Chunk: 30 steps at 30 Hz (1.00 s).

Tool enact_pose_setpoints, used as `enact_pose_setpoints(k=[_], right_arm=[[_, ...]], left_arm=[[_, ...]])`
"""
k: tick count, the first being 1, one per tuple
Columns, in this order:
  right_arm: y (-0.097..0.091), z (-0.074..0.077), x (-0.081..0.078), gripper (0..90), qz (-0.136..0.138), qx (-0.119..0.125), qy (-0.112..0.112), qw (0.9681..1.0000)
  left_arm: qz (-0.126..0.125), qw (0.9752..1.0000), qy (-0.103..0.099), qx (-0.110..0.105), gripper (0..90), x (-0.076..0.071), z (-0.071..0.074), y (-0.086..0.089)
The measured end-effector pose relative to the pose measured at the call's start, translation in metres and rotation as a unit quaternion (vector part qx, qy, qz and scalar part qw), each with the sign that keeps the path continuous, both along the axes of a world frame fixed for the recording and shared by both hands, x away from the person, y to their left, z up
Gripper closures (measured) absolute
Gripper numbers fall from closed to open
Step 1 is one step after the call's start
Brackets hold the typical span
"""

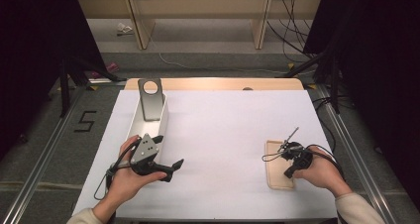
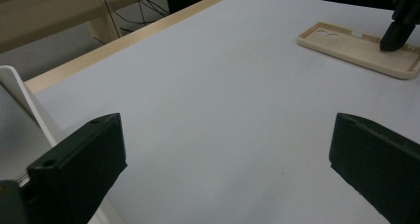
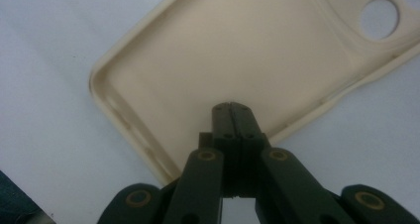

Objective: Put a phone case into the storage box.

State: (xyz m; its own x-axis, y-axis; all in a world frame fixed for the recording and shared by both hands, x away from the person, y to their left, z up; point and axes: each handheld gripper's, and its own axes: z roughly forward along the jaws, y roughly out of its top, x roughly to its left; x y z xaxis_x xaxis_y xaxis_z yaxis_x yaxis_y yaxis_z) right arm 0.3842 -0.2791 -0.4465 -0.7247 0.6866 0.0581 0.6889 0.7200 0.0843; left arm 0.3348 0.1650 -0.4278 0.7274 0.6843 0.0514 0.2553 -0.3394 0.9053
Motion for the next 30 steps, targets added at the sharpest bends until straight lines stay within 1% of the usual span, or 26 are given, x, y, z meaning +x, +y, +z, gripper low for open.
enact_pose_setpoints(k=[2,4,6,7,8,10,12,13,14,15,17,19,20,22,24,28,30], right_arm=[[0.0,0.0,0.0,90.0,-0.002,0.001,-0.001,1.0],[-0.001,0.001,0.0,87.9,0.0,0.004,-0.003,1.0],[0.0,0.003,-0.001,84.3,0.007,0.007,-0.011,0.9999],[0.0,0.005,-0.002,81.0,0.01,0.01,-0.016,0.9998],[0.001,0.007,-0.002,75.8,0.015,0.013,-0.025,0.9995],[0.002,0.01,-0.004,66.3,0.038,0.019,-0.044,0.9981],[0.004,0.013,-0.006,57.3,0.07,0.023,-0.059,0.9955],[0.005,0.013,-0.007,53.5,0.082,0.026,-0.065,0.9941],[0.006,0.014,-0.008,49.5,0.092,0.027,-0.066,0.9932],[0.008,0.015,-0.008,45.4,0.098,0.023,-0.068,0.9927],[0.009,0.015,-0.009,39.2,0.124,0.016,-0.078,0.9891],[0.012,0.016,-0.011,33.7,0.135,0.012,-0.077,0.9877],[0.013,0.016,-0.012,32.3,0.148,0.011,-0.077,0.9858],[0.017,0.016,-0.014,28.9,0.167,0.005,-0.069,0.9835],[0.021,0.015,-0.017,24.6,0.178,-0.005,-0.065,0.9818],[0.028,0.012,-0.022,24.5,0.198,-0.021,-0.053,0.9785],[0.029,0.01,-0.023,24.7,0.211,-0.027,-0.049,0.976]], left_arm=[[0.0,1.0,0.0,0.0,0.6,0.0,0.0,0.0],[-0.001,1.0,-0.001,0.003,0.6,0.0,0.0,0.001],[0.0,1.0,-0.002,0.006,0.7,0.0,0.0,0.001],[0.0,1.0,-0.002,0.007,0.8,0.0,0.0,0.001],[0.0,1.0,-0.002,0.007,0.8,0.0,0.0,0.002],[0.0,1.0,-0.001,0.008,0.8,0.0,0.0,0.002],[-0.001,1.0,-0.001,0.008,0.8,0.0,0.0,0.002],[-0.001,1.0,-0.001,0.008,0.8,0.0,0.001,0.002],[-0.001,1.0,-0.001,0.007,0.8,0.0,0.001,0.002],[-0.001,1.0,-0.001,0.008,0.8,0.0,0.001,0.002],[-0.001,1.0,-0.001,0.008,0.8,0.0,0.001,0.002],[-0.001,1.0,-0.001,0.008,0.8,0.0,0.001,0.002],[-0.001,1.0,-0.001,0.007,0.8,0.0,0.001,0.002],[-0.001,1.0,-0.002,0.008,0.9,0.0,0.001,0.002],[-0.002,1.0,-0.001,0.008,0.9,-0.001,0.001,0.002],[-0.002,1.0,0.0,0.007,1.0,0.0,0.001,0.002],[-0.002,1.0,-0.001,0.006,1.0,0.0,0.001,0.002]])
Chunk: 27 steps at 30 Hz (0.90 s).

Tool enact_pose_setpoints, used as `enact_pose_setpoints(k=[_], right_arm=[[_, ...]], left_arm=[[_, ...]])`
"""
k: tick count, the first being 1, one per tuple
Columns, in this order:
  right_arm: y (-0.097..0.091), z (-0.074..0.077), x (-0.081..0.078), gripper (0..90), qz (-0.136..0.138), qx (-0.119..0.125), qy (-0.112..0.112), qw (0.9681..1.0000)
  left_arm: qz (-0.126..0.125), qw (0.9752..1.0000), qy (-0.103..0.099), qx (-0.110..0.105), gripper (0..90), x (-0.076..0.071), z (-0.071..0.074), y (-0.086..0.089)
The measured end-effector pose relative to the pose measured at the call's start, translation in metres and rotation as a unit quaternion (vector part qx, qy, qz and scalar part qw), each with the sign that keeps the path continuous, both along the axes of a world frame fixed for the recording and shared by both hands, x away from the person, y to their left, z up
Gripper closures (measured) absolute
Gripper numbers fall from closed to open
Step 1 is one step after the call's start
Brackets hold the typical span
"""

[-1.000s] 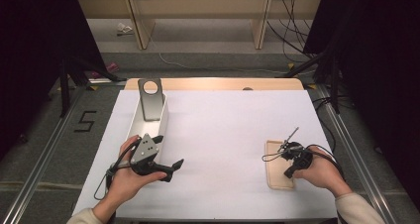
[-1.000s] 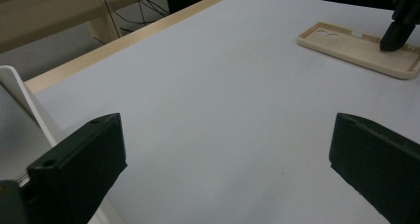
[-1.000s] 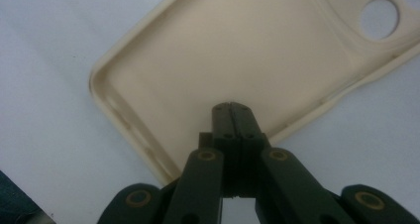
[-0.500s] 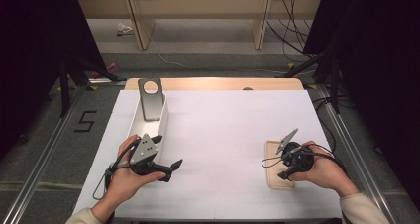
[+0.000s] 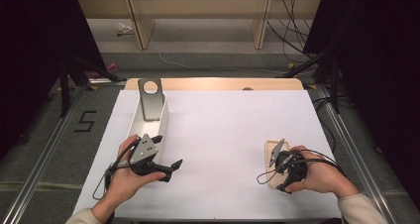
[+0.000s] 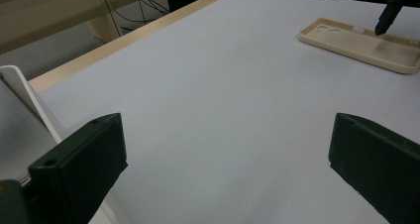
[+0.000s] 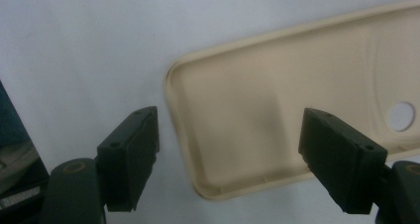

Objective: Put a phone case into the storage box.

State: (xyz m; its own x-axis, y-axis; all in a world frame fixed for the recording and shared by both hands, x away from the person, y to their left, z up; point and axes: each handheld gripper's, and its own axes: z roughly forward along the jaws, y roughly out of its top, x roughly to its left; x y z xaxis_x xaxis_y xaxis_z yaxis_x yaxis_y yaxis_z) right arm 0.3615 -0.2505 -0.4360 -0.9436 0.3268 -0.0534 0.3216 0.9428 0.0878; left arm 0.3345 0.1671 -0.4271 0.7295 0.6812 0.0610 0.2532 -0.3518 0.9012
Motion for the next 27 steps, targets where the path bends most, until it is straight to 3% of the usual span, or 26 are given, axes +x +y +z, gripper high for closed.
enact_pose_setpoints(k=[6,27], right_arm=[[0.0001,-0.0054,-0.0013,26.0,0.011,-0.022,0.003,0.9997],[0.0017,-0.0108,-0.0025,31.0,0.022,-0.035,-0.009,0.9991]], left_arm=[[-0.001,1.0,0.0,0.001,1.0,0.0,-0.0001,-0.0005],[-0.003,1.0,0.001,0.0,1.3,-0.0006,-0.0013,0.0007]])
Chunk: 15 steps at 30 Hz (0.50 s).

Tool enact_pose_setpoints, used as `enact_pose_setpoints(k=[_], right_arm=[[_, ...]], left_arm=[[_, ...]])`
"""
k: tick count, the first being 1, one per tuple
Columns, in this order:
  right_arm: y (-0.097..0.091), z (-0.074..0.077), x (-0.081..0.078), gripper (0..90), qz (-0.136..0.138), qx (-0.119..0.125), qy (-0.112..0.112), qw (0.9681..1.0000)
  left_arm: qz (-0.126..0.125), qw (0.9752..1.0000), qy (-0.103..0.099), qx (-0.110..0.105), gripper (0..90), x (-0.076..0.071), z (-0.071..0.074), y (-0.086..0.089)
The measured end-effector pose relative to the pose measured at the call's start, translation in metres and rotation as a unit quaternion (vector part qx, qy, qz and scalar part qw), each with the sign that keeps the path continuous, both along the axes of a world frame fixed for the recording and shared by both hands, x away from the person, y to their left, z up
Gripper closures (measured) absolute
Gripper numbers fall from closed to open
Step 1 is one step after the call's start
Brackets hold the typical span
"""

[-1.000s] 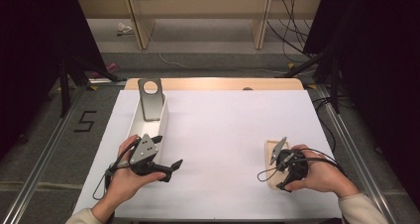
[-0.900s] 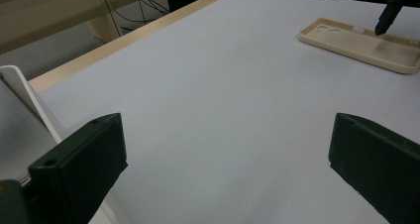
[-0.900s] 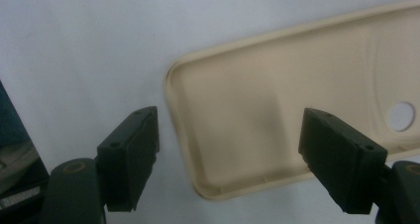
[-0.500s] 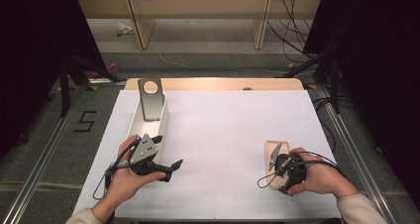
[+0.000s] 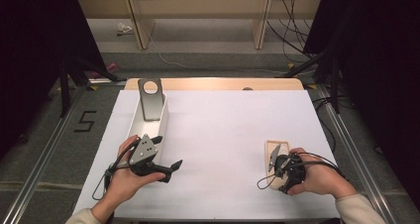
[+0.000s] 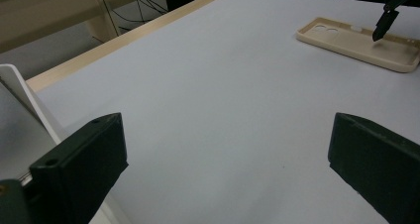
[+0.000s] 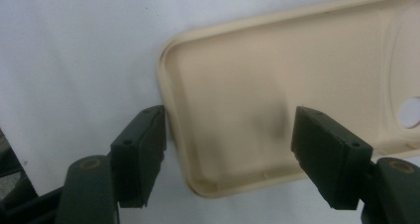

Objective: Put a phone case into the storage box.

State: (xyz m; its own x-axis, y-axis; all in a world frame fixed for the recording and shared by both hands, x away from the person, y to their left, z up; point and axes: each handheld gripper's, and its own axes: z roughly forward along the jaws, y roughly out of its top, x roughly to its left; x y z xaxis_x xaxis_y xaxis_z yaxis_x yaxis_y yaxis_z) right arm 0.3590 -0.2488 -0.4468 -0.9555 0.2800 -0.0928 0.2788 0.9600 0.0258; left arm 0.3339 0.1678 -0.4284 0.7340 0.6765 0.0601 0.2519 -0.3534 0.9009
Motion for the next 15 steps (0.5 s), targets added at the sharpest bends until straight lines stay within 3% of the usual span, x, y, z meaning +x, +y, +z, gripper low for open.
enact_pose_setpoints(k=[15], right_arm=[[0.0027,-0.0029,-0.0014,34.4,0.015,-0.016,-0.001,0.9997]], left_arm=[[-0.001,1.0,0.0,0.001,1.3,0.0,-0.0003,-0.0006]])
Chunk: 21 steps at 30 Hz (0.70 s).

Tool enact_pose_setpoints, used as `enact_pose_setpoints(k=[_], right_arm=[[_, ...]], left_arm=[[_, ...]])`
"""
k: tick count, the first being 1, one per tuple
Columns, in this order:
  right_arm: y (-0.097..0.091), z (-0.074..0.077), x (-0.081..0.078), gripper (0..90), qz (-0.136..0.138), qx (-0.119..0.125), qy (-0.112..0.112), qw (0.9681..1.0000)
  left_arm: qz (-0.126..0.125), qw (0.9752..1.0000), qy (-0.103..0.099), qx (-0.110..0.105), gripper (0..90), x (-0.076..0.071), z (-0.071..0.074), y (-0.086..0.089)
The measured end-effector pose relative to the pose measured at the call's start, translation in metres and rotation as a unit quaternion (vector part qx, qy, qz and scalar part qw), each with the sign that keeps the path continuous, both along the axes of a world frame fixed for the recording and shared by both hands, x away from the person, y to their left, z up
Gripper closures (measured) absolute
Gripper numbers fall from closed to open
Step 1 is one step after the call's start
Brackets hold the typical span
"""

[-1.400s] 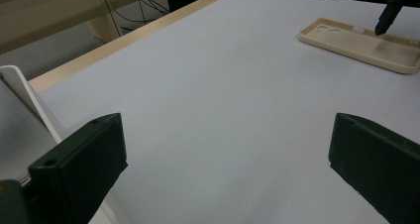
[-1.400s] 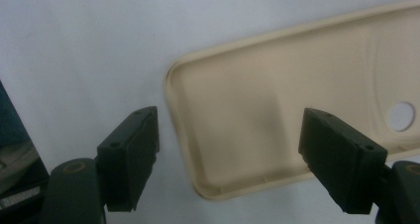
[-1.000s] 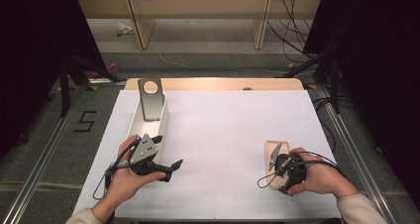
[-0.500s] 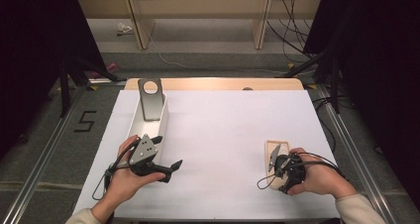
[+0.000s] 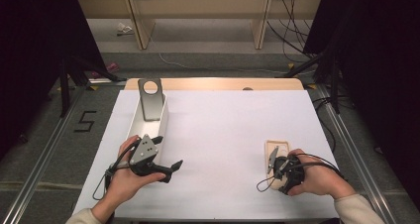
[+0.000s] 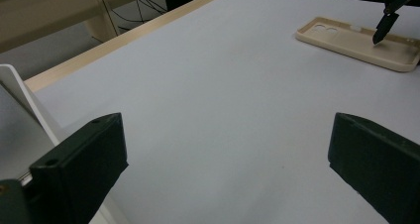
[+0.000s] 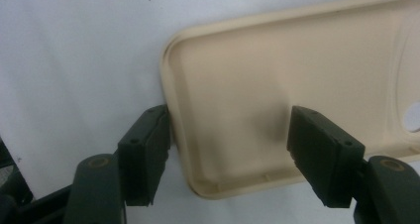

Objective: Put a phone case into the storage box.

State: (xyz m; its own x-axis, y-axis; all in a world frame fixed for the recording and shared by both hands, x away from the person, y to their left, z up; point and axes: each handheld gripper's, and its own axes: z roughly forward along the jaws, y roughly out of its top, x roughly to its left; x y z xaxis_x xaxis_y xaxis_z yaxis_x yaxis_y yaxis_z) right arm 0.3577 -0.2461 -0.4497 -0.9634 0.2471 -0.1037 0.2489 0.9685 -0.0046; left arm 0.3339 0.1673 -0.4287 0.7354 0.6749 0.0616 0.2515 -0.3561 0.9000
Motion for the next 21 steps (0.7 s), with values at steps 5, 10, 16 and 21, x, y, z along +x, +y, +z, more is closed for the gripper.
enact_pose_setpoints(k=[5,10,16,21], right_arm=[[0.0008,-0.0011,-0.0007,35.5,0.004,-0.002,-0.001,1.0],[0.0013,-0.0016,-0.0013,36.7,0.006,0.0,-0.001,1.0],[0.002,-0.0012,-0.0019,38.6,0.009,-0.003,-0.001,0.9999],[0.0028,-0.0009,-0.0025,43.5,0.013,-0.004,0.004,0.9999]], left_arm=[[-0.001,1.0,0.0,0.0,1.6,-0.0002,0.0,-0.0002],[-0.001,1.0,0.0,0.0,1.6,-0.0002,-0.0001,-0.0002],[-0.001,1.0,0.0,0.0,1.6,-0.0004,-0.0002,-0.0004],[-0.001,1.0,0.0,0.0,1.6,-0.0004,-0.0001,-0.0004]])
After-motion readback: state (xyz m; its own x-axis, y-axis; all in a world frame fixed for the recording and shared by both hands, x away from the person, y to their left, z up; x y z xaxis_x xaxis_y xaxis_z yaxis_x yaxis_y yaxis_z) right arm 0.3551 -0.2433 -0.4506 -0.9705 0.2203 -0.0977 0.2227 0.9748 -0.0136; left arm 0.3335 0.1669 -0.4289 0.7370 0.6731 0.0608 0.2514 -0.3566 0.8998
